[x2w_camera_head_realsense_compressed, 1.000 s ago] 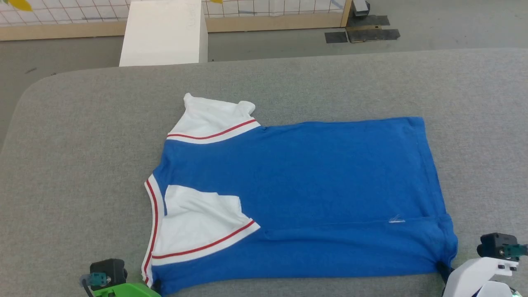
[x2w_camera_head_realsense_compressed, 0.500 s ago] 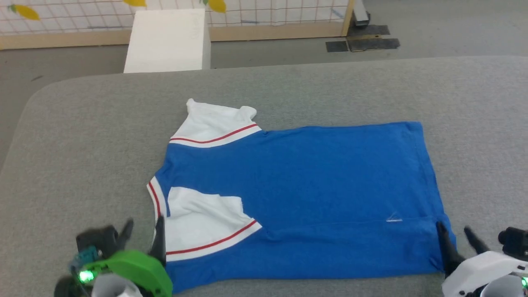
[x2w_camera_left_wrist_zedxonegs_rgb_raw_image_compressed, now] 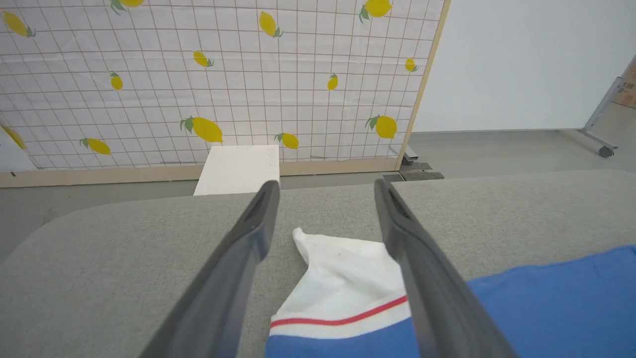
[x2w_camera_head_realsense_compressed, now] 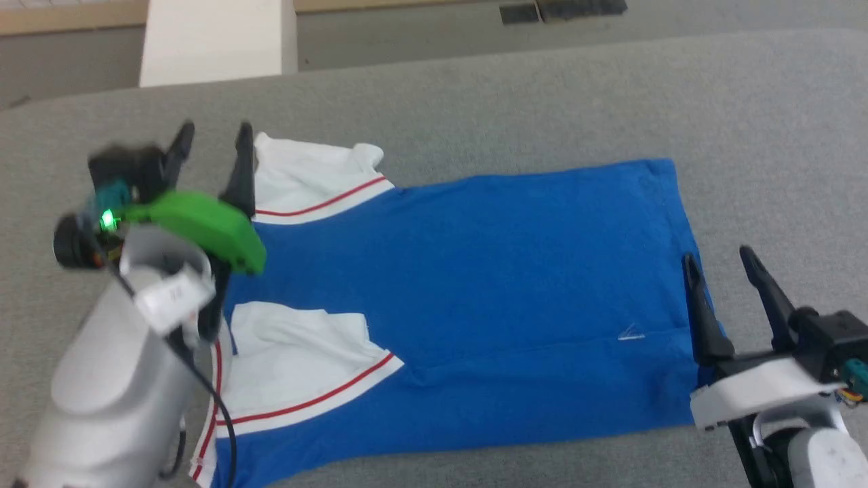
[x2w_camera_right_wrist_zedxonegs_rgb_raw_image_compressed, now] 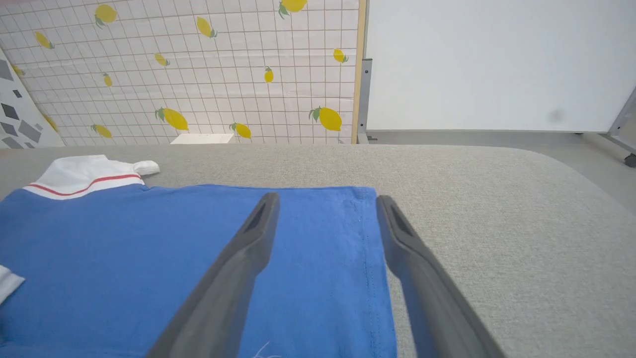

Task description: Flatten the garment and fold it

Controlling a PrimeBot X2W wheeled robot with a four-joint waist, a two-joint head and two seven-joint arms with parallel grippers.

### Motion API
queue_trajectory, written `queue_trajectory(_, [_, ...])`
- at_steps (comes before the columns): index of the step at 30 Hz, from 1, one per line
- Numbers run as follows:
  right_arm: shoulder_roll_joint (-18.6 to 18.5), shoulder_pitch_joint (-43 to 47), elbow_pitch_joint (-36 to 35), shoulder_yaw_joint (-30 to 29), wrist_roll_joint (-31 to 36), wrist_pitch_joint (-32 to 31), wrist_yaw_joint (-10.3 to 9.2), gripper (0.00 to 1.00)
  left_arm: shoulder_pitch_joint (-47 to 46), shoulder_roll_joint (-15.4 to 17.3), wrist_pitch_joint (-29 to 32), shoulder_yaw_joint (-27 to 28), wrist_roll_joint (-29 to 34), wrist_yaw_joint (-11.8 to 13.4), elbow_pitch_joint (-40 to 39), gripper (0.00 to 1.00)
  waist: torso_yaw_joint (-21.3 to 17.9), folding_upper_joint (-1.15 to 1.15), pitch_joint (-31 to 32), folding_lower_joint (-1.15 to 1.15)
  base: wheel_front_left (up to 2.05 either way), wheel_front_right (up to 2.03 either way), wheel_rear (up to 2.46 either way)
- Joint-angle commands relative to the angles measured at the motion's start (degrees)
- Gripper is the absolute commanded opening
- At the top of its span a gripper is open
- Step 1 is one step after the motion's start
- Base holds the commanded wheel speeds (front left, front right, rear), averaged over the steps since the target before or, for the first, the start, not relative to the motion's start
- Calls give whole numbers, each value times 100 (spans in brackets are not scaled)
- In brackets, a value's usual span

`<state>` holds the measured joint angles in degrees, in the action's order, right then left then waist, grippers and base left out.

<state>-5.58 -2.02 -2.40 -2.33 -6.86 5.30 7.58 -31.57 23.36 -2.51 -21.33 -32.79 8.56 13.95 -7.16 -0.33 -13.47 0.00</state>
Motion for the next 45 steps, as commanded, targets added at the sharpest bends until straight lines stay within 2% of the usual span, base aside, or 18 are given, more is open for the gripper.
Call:
queue_trajectory(1, [-40, -156, -43, 57, 39, 13, -9, 100, -259, -33, 94, -1, 74, -35, 171, 100, -227, 33, -388, 0, 0, 0, 0])
queue_trajectory(4, [-127, -399, -52, 217, 20, -19, -9, 100, -934, -98, 538, 40, -4, 14, 843, 100, -374, 33, -625, 0, 0, 0, 0])
queue_trajectory(11, [-152, -708, -52, 416, -72, -76, -9, 100, -1969, -162, 1963, -31, -73, 435, 2028, 100, -676, 33, -1014, 0, 0, 0, 0])
queue_trajectory(17, [-84, -828, -40, 557, -155, -31, -9, 100, -2451, 57, 3124, -248, 53, 669, 2612, 100, -908, 33, -1319, 0, 0, 0, 0])
queue_trajectory(23, [-15, -932, 8, 628, -226, 49, -9, 100, -2624, 398, 3932, -440, 227, 833, 2694, 100, -1095, 33, -1545, 0, 0, 0, 0])
queue_trajectory(24, [-4, -936, 18, 630, -232, 58, -9, 100, -2600, 437, 4109, -477, 223, 830, 2674, 84, -1111, 33, -1568, 0, 0, 0, 0])
queue_trajectory(25, [4, -939, 25, 634, -238, 66, -9, 100, -2577, 469, 4248, -506, 215, 821, 2645, 48, -1122, 33, -1586, 0, 0, 0, 0])
queue_trajectory(26, [12, -943, 39, 644, -244, 69, -9, 100, -2531, 497, 4459, -529, 175, 805, 2616, 0, -1133, 33, -1602, 0, 0, 0, 0])
queue_trajectory(30, [19, -1012, 72, 657, -256, 57, -9, 100, -2346, 592, 5175, -565, -15, 777, 2382, 0, -1132, 33, -1634, 0, 0, 0, 0])
queue_trajectory(36, [-134, -1521, 146, 572, -227, -97, -9, 100, -2152, 741, 5467, -533, -120, 861, 1804, 0, -1047, 33, -1659, 0, 0, 0, 0])
queue_trajectory(40, [-285, -2293, 453, 558, -337, -630, -9, 100, -2099, 797, 5601, -544, -145, 910, 1474, 0, -947, 33, -1688, 0, 0, 0, 0])
queue_trajectory(45, [-415, -3496, 1308, 571, -531, -1667, -9, 100, -2140, 837, 5695, -591, -119, 940, 1097, 0, -778, 33, -1807, 0, 0, 0, 0])
